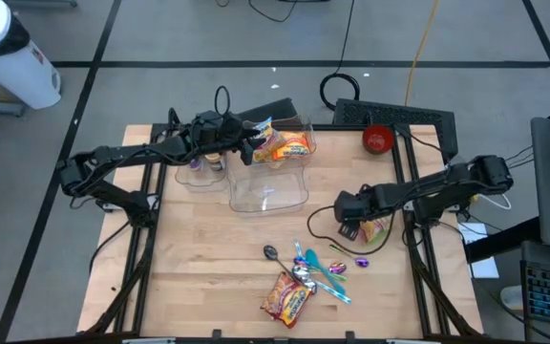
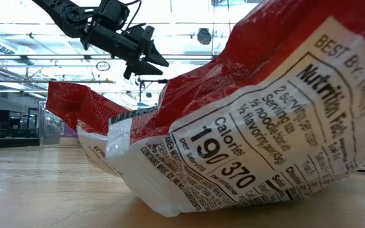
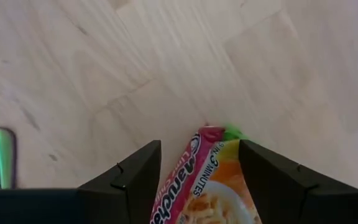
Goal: Pick & Place Food Item
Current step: Put the green noodle pack into the top right transparent bin
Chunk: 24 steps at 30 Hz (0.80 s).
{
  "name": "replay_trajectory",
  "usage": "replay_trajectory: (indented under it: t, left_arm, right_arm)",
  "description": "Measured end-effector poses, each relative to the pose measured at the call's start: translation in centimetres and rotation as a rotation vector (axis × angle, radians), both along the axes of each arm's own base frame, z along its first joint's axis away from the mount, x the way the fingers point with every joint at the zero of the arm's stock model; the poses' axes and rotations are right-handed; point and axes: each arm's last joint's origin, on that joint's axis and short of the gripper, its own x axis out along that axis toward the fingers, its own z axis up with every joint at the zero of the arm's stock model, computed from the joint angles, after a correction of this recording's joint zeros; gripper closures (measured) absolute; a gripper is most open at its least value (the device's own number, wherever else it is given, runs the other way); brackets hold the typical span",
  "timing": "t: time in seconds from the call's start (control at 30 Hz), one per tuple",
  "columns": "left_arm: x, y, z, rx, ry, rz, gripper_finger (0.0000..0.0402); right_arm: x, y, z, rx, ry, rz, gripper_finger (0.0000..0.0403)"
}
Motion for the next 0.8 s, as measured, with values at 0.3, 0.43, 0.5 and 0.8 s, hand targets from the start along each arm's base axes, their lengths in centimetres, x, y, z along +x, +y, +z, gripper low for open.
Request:
replay_trajectory:
  t: [0.3,0.43,0.5,0.8]
  left_arm:
    - [0.0,0.0,0.0,0.0,0.0,0.001,0.0192]
    - [0.0,0.0,0.0,0.0,0.0,0.001,0.0192]
    - [0.0,0.0,0.0,0.0,0.0,0.001,0.0192]
    - [0.0,0.0,0.0,0.0,0.0,0.001,0.0192]
  right_arm:
    - [-1.0,-0.1,1.3,0.002,0.038,-0.038,0.0228]
    - [-1.9,-0.1,2.4,0.018,0.024,-0.076,0.0243]
    - [-2.2,0.1,2.5,0.033,0.036,-0.078,0.0247]
    - [-3.3,0.5,0.9,0.079,0.085,-0.095,0.025]
